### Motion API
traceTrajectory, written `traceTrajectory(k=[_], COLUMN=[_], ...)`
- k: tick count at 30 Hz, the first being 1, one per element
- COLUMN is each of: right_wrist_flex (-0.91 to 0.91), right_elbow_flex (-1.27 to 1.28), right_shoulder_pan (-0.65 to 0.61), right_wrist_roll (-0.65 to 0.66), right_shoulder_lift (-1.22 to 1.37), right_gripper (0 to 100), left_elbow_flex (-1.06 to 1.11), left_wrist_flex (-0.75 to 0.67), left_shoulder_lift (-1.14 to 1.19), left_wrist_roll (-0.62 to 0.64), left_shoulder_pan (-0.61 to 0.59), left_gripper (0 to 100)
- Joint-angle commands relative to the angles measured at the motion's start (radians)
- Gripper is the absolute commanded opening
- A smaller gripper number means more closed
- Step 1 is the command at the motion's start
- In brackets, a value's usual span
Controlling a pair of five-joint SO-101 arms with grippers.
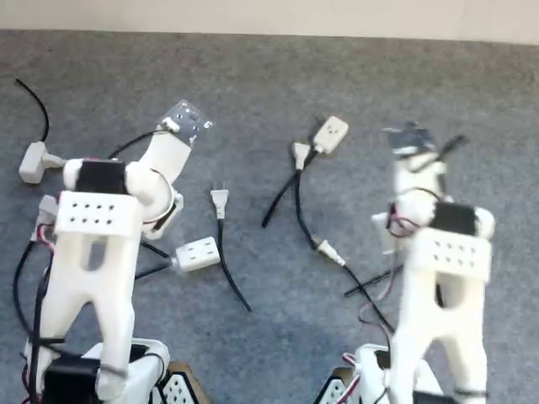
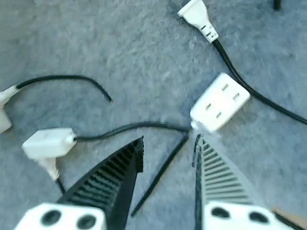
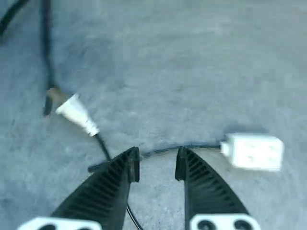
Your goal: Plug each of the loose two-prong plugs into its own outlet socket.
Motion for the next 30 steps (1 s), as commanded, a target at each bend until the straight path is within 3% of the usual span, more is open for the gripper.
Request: traceTrajectory(k=[1, 5, 9, 13, 17, 24, 30], right_wrist_flex=[-0.041, -0.087, -0.088, -0.105, -0.196, -0.288, -0.315], right_elbow_flex=[-0.062, -0.062, -0.059, -0.05, 0.038, 0.137, 0.157], right_shoulder_pan=[-0.127, -0.237, -0.312, -0.348, -0.343, -0.196, -0.136], right_wrist_roll=[0.06, 0.061, 0.061, 0.063, 0.107, 0.189, 0.176], right_shoulder_lift=[0.082, 0.16, 0.202, 0.228, 0.251, 0.229, 0.22], right_gripper=[12.7, 12.7, 12.7, 12.7, 12.8, 12.8, 12.8], left_elbow_flex=[0.05, 0.074, 0.074, 0.071, 0.025, -0.136, -0.107], left_wrist_flex=[-0.115, -0.129, -0.127, -0.057, -0.025, 0.114, 0.166], left_shoulder_lift=[0.022, 0.031, 0.038, 0.039, 0.042, 0.042, 0.044], left_wrist_roll=[-0.009, -0.014, -0.157, -0.215, -0.219, -0.221, -0.221], left_shoulder_pan=[0.015, -0.019, -0.097, -0.156, -0.142, -0.102, -0.056], left_gripper=[19, 19, 19, 19, 20, 41, 39])
